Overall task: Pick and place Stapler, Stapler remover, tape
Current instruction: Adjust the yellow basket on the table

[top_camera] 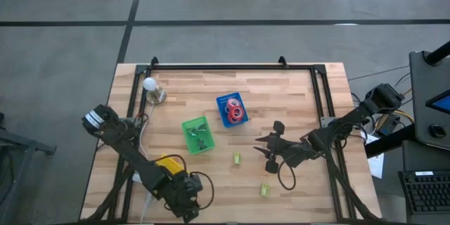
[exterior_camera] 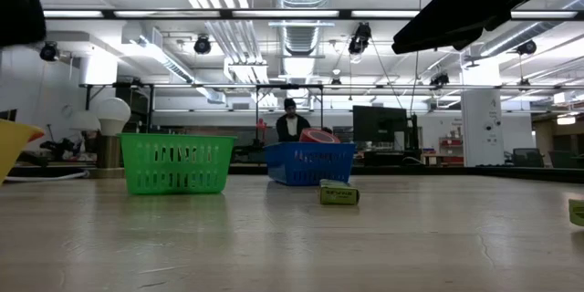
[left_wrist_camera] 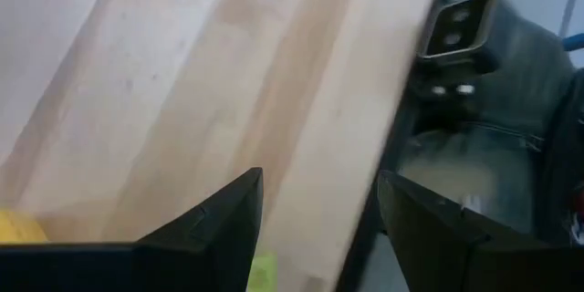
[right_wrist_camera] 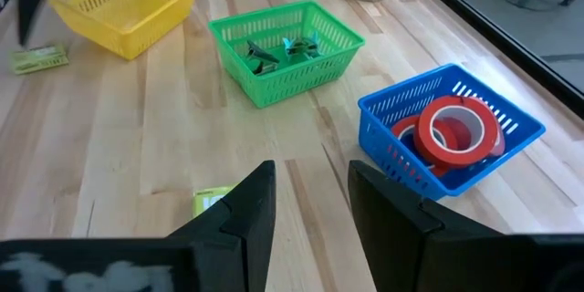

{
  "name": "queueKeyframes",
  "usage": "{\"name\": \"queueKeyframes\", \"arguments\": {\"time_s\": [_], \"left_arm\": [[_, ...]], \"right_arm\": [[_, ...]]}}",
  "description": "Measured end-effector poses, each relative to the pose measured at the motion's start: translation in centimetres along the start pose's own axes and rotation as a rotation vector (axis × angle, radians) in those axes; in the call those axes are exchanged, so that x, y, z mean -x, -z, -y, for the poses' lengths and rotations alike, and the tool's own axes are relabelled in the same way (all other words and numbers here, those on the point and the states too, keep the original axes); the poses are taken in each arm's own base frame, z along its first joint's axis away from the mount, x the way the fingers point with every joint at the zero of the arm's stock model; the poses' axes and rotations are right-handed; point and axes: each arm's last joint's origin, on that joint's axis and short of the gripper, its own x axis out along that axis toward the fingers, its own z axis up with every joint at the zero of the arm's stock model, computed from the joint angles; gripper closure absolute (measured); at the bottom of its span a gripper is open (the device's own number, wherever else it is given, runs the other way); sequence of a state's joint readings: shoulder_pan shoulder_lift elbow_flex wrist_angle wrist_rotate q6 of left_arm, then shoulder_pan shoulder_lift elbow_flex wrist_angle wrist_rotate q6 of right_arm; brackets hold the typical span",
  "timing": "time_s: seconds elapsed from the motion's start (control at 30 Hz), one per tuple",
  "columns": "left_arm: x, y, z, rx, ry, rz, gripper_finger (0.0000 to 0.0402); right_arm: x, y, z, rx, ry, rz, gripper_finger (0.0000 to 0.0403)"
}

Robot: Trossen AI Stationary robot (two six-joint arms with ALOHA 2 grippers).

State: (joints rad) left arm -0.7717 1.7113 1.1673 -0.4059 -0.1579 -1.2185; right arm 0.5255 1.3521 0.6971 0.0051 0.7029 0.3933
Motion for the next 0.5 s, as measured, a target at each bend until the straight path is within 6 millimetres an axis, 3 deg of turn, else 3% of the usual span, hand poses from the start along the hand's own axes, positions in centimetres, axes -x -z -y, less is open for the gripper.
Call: {"name": "queueKeyframes", "arguments": {"time_s": [0.17, 0.3, 0.43, 0.5], "left_arm": [[1.4, 0.1, 2.6, 0.006, 0.073, -0.086, 0.0181], [1.9, 1.2, 3.4, 0.287, 0.078, -0.121, 0.0181], [1.5, 2.6, 2.7, 0.599, 0.018, -0.101, 0.0181], [1.2, 3.2, 2.2, 0.667, -0.007, -0.097, 0.0181]], "right_arm": [[0.0, 0.0, 0.0, 0.002, 0.0, -0.001, 0.0266], [0.0, 0.3, 0.1, 0.006, 0.003, -0.006, 0.0266], [-0.1, 0.6, 0.2, 0.012, 0.005, -0.013, 0.0266], [-0.1, 0.6, 0.2, 0.014, 0.005, -0.015, 0.0266]]}}
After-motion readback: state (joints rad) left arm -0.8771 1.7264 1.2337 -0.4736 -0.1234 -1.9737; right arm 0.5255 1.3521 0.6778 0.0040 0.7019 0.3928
